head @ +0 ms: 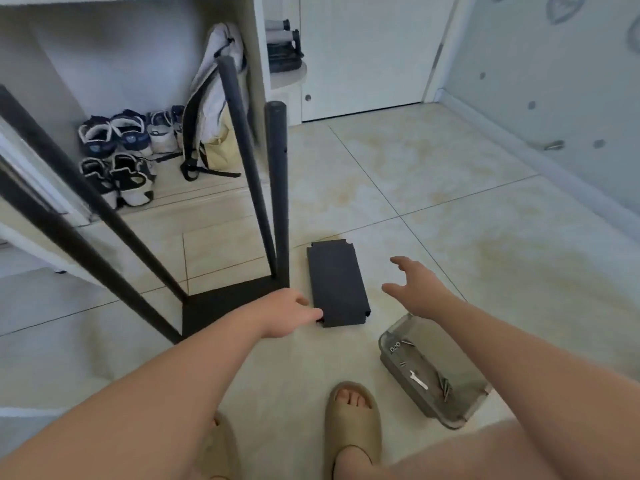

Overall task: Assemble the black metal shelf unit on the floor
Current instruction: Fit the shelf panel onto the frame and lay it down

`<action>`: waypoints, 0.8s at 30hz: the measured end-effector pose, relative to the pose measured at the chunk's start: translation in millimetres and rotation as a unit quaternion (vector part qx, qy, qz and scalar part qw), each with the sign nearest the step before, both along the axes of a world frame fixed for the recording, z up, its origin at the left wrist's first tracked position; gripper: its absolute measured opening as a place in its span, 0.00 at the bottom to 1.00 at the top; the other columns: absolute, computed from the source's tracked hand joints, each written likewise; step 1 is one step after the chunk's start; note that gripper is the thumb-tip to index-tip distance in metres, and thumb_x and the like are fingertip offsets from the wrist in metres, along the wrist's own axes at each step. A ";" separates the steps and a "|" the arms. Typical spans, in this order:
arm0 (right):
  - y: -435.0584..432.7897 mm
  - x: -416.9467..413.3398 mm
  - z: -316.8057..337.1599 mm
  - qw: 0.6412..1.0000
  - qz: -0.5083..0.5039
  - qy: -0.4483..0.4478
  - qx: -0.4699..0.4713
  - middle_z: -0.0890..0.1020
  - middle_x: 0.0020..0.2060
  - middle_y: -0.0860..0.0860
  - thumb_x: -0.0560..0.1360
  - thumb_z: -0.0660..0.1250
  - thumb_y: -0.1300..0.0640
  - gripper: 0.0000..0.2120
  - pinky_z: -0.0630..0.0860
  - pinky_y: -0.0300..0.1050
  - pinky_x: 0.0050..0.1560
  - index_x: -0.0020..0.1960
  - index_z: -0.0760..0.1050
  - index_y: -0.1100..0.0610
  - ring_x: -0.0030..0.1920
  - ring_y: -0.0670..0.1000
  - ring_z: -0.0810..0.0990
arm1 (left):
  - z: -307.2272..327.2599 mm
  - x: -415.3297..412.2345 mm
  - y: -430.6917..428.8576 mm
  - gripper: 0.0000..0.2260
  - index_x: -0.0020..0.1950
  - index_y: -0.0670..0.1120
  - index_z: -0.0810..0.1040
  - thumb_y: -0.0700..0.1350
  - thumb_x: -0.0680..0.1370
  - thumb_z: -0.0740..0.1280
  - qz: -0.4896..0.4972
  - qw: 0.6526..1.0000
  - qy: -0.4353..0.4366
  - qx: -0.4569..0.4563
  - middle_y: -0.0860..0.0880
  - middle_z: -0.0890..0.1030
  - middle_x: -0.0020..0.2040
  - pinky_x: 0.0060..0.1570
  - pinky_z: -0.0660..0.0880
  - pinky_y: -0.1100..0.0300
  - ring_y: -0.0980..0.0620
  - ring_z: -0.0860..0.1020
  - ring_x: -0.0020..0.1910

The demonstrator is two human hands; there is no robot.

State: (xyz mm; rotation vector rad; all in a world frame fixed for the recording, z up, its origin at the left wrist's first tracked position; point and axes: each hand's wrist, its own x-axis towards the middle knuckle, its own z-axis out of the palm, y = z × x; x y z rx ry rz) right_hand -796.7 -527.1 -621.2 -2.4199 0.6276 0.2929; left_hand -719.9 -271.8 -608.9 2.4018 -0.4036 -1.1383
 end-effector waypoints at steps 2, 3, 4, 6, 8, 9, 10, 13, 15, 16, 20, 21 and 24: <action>-24.0 -16.9 -9.7 0.999 0.002 0.032 -0.010 0.68 0.75 0.55 0.80 0.67 0.50 0.31 0.67 0.49 0.68 0.80 0.60 0.52 0.72 0.57 0.69 | -14.5 -9.5 -27.8 0.28 0.74 0.49 0.69 0.61 0.78 0.65 -0.043 0.999 -0.010 0.006 0.50 0.75 0.69 0.66 0.71 0.54 0.50 0.75 0.64; -35.7 -25.1 -15.2 0.999 0.002 0.051 -0.012 0.68 0.75 0.55 0.80 0.67 0.49 0.31 0.66 0.49 0.68 0.80 0.60 0.52 0.72 0.57 0.69 | -22.9 -14.0 -41.0 0.28 0.74 0.49 0.68 0.61 0.79 0.64 -0.066 0.998 -0.010 0.010 0.51 0.74 0.70 0.66 0.71 0.54 0.50 0.74 0.65; -47.1 -32.6 -21.4 0.998 0.003 0.068 -0.014 0.68 0.75 0.55 0.80 0.67 0.49 0.31 0.66 0.49 0.68 0.80 0.60 0.52 0.72 0.57 0.69 | -31.7 -18.0 -54.7 0.27 0.75 0.49 0.68 0.60 0.79 0.64 -0.086 0.996 -0.011 0.013 0.51 0.74 0.70 0.65 0.71 0.55 0.50 0.74 0.66; -67.4 -41.2 -35.4 0.995 0.006 0.095 -0.023 0.68 0.74 0.56 0.81 0.67 0.48 0.32 0.66 0.49 0.68 0.80 0.59 0.53 0.73 0.57 0.69 | -50.1 -23.1 -80.5 0.26 0.75 0.49 0.67 0.59 0.80 0.63 -0.099 0.995 -0.012 0.014 0.51 0.74 0.70 0.64 0.71 0.56 0.50 0.74 0.66; -83.2 -40.3 -50.3 0.994 0.007 0.105 -0.027 0.69 0.74 0.56 0.81 0.66 0.47 0.32 0.67 0.49 0.68 0.80 0.59 0.53 0.72 0.57 0.69 | -72.5 -23.5 -102.6 0.26 0.75 0.49 0.66 0.57 0.80 0.64 -0.082 0.997 -0.010 0.006 0.50 0.73 0.70 0.64 0.71 0.56 0.50 0.74 0.66; -90.0 -36.4 -58.9 0.994 0.007 0.105 -0.031 0.69 0.74 0.55 0.81 0.66 0.47 0.32 0.67 0.49 0.67 0.80 0.59 0.52 0.72 0.57 0.70 | -86.0 -21.7 -112.5 0.26 0.76 0.49 0.66 0.56 0.80 0.64 -0.068 0.998 -0.007 0.002 0.49 0.73 0.71 0.64 0.71 0.57 0.49 0.73 0.66; -96.3 -30.2 -68.3 0.994 0.009 0.104 -0.037 0.69 0.74 0.55 0.81 0.65 0.48 0.31 0.68 0.49 0.66 0.80 0.58 0.52 0.71 0.57 0.70 | -100.5 -18.2 -121.7 0.26 0.76 0.49 0.64 0.55 0.80 0.64 -0.054 0.999 -0.004 0.001 0.49 0.72 0.72 0.63 0.70 0.57 0.49 0.73 0.67; -109.7 -4.3 -99.3 0.995 0.012 0.094 -0.039 0.69 0.74 0.55 0.82 0.64 0.50 0.30 0.67 0.49 0.67 0.80 0.58 0.51 0.72 0.57 0.69 | -145.6 -0.6 -141.4 0.29 0.78 0.48 0.60 0.54 0.81 0.65 -0.005 1.000 -0.008 0.011 0.46 0.68 0.74 0.62 0.69 0.56 0.46 0.70 0.70; -113.5 16.1 -122.8 0.995 0.017 0.088 -0.038 0.70 0.73 0.55 0.82 0.64 0.51 0.29 0.68 0.51 0.67 0.80 0.59 0.52 0.71 0.57 0.70 | -174.4 16.1 -148.3 0.30 0.79 0.47 0.58 0.53 0.80 0.65 0.045 0.999 -0.024 0.016 0.45 0.66 0.75 0.63 0.70 0.54 0.45 0.70 0.70; -114.1 27.1 -135.4 0.995 0.023 0.084 -0.038 0.70 0.72 0.55 0.82 0.64 0.51 0.29 0.68 0.51 0.67 0.80 0.59 0.51 0.71 0.57 0.70 | -188.0 25.6 -150.5 0.31 0.79 0.47 0.57 0.52 0.80 0.66 0.074 0.997 -0.032 0.019 0.45 0.65 0.76 0.64 0.71 0.52 0.44 0.70 0.70; -108.1 69.0 -183.8 0.994 0.056 0.083 -0.032 0.69 0.74 0.52 0.83 0.62 0.50 0.28 0.68 0.53 0.69 0.80 0.58 0.49 0.73 0.56 0.67 | -235.5 60.7 -146.7 0.32 0.79 0.47 0.56 0.50 0.80 0.67 0.158 0.983 -0.076 0.060 0.45 0.62 0.77 0.66 0.72 0.45 0.40 0.67 0.71; -104.7 79.5 -194.8 0.994 0.064 0.085 -0.026 0.68 0.75 0.52 0.83 0.62 0.50 0.29 0.68 0.54 0.70 0.81 0.57 0.49 0.74 0.56 0.67 | -245.6 68.8 -143.5 0.32 0.79 0.46 0.57 0.49 0.79 0.67 0.178 0.978 -0.083 0.067 0.45 0.62 0.77 0.66 0.71 0.44 0.40 0.67 0.71; -89.9 106.2 -225.1 0.993 0.071 0.095 -0.007 0.68 0.75 0.52 0.83 0.61 0.51 0.28 0.69 0.52 0.68 0.81 0.56 0.50 0.73 0.56 0.67 | -271.7 87.7 -133.0 0.32 0.78 0.44 0.57 0.46 0.79 0.68 0.243 0.966 -0.064 0.055 0.43 0.65 0.75 0.64 0.72 0.46 0.40 0.70 0.69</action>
